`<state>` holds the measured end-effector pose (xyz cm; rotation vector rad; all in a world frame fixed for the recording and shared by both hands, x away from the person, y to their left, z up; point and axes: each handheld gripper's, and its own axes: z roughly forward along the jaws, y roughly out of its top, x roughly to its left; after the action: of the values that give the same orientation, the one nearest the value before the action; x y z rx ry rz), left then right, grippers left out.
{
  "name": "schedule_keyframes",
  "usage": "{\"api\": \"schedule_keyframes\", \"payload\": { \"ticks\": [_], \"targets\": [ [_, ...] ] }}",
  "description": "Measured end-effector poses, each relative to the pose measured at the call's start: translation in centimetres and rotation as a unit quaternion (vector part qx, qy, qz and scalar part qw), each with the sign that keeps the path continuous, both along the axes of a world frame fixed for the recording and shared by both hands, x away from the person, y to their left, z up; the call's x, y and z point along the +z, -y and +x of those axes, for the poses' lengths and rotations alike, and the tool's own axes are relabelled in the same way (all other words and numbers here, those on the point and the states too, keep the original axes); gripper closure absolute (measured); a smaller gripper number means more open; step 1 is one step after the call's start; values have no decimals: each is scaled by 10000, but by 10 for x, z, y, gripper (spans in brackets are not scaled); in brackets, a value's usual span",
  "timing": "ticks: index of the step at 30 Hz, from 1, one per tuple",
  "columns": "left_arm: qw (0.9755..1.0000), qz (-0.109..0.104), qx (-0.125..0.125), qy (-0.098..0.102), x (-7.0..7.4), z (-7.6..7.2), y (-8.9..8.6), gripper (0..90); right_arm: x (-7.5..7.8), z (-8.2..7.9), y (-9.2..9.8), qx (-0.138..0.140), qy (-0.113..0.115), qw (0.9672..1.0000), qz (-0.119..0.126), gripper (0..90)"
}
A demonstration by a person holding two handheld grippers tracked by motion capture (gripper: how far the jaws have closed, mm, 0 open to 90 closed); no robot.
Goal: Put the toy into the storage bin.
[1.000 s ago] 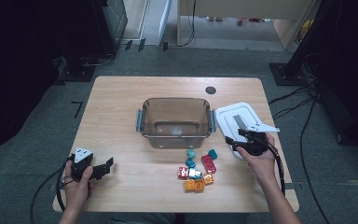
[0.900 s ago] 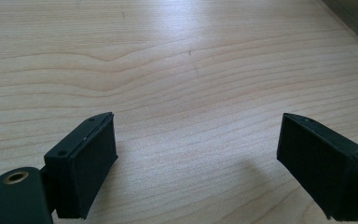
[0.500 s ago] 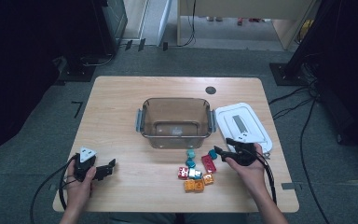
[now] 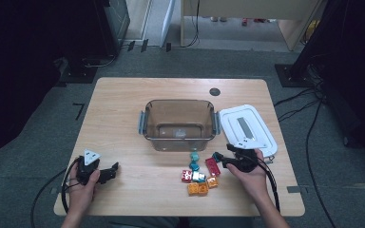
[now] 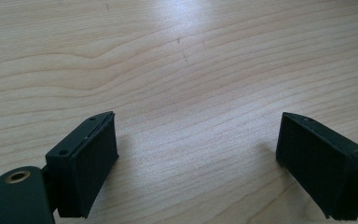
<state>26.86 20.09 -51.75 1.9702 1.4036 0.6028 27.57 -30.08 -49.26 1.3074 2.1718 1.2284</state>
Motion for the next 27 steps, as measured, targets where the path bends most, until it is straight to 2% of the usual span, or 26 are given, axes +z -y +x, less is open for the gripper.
{"api": "schedule_keyframes", "payload": {
  "ticks": [10,16,27],
  "targets": [
    [10000,-2,12,3,0,0,0,124,-8,1,-11,188,-116,9998,-7,498],
    [10000,-1,11,3,0,0,0,124,-13,0,-9,62,-159,9999,-21,582],
    [10000,0,6,5,0,0,0,124,-20,2,-7,-38,-338,9993,-145,618]
  ]
}}
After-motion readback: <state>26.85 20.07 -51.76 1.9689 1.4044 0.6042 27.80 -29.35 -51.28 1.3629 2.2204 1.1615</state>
